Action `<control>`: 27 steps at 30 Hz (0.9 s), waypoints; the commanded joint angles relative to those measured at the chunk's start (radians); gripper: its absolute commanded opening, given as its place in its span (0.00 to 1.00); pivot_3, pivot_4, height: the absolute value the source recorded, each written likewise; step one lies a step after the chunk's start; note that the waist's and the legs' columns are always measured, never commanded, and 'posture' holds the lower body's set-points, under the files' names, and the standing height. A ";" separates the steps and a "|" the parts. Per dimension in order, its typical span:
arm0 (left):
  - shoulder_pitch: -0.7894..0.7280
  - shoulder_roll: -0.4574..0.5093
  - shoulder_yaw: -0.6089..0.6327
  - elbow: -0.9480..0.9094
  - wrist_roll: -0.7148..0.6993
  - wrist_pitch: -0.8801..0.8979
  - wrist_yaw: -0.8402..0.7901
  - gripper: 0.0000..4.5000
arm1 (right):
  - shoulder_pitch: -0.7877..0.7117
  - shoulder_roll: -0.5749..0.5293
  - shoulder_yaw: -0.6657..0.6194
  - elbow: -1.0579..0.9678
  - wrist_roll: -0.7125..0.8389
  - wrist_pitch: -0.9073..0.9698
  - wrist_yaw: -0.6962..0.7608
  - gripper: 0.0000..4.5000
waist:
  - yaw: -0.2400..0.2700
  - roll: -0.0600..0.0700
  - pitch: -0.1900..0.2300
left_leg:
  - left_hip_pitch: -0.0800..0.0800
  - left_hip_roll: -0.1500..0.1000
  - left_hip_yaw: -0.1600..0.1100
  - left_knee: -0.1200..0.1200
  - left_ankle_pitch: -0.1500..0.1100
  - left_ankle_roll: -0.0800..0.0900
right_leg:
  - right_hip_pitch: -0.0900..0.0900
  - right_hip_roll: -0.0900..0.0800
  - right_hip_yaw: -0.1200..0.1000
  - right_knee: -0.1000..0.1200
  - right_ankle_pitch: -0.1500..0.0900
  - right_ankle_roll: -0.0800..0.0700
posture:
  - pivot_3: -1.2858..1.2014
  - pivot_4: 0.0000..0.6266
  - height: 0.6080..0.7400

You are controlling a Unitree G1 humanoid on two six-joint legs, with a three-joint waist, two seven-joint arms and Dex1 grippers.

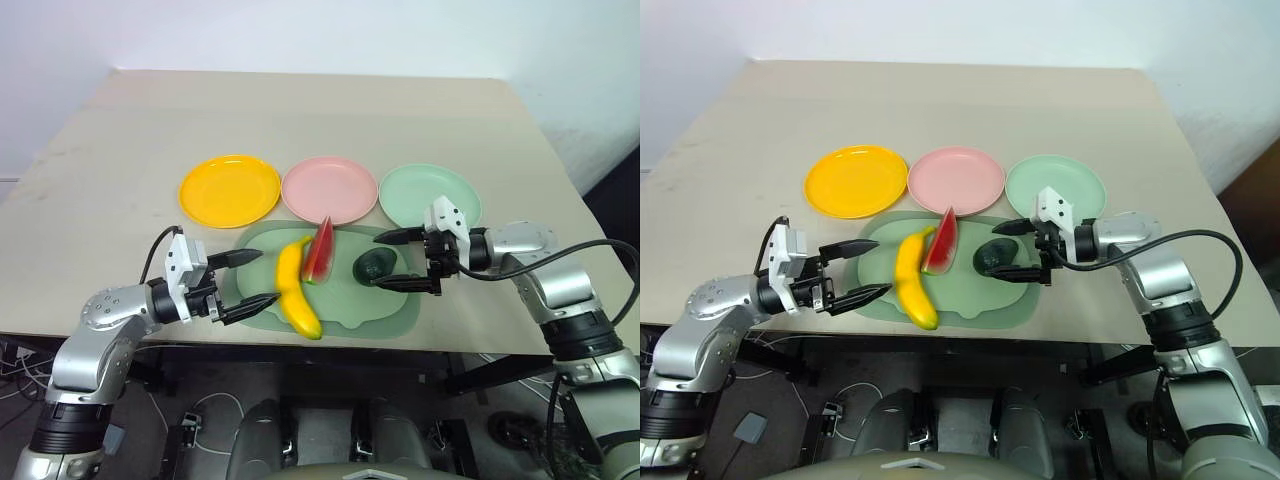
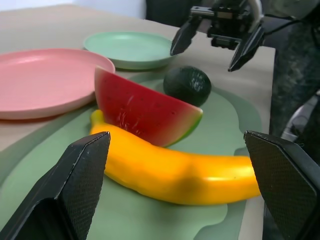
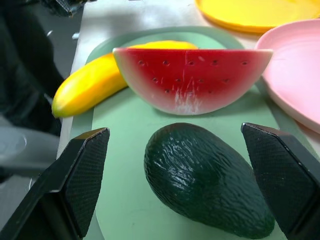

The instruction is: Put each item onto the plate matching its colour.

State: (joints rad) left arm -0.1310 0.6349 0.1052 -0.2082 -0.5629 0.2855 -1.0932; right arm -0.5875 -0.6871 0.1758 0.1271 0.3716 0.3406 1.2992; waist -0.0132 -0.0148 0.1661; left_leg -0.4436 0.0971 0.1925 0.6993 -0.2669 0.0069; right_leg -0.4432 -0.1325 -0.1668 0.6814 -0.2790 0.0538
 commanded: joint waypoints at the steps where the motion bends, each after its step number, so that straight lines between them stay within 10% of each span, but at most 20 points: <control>1: -0.024 0.013 0.000 -0.022 -0.018 -0.006 -0.029 1.00 | -0.058 0.016 0.016 0.061 -0.037 -0.071 0.050 0.99 | 0.000 0.000 0.000 | 0.000 0.000 0.000 0.000 0.000 0.000 | 0.000 0.000 0.000 0.000 0.000 0.000 | 0.52 0.24 0.66; 21: 0.011 0.024 0.039 -0.048 -0.048 0.003 -0.014 1.00 | -0.360 0.148 0.121 0.664 -0.300 -0.577 0.283 0.99 | -0.006 0.004 0.002 | 0.000 -0.001 0.001 0.001 0.001 -0.001 | 0.000 0.001 0.000 0.003 0.000 0.000 | 0.52 0.24 0.66; 27: 0.025 0.018 0.036 -0.070 -0.049 0.005 0.005 1.00 | -0.368 0.160 0.103 0.676 -0.310 -0.540 0.268 0.68 | -0.003 0.004 0.002 | 0.000 -0.001 0.001 0.001 0.001 -0.002 | 0.000 0.001 0.000 0.003 0.000 0.000 | 0.52 0.24 0.66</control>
State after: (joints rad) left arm -0.1104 0.6481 0.1152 -0.2413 -0.6004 0.2995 -1.0963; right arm -0.9275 -0.5253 0.3059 0.8099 0.0592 -0.2151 1.5725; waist -0.0166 -0.0110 0.1684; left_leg -0.4432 0.0959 0.1933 0.7002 -0.2656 0.0054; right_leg -0.4434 -0.1318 -0.1666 0.6840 -0.2790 0.0540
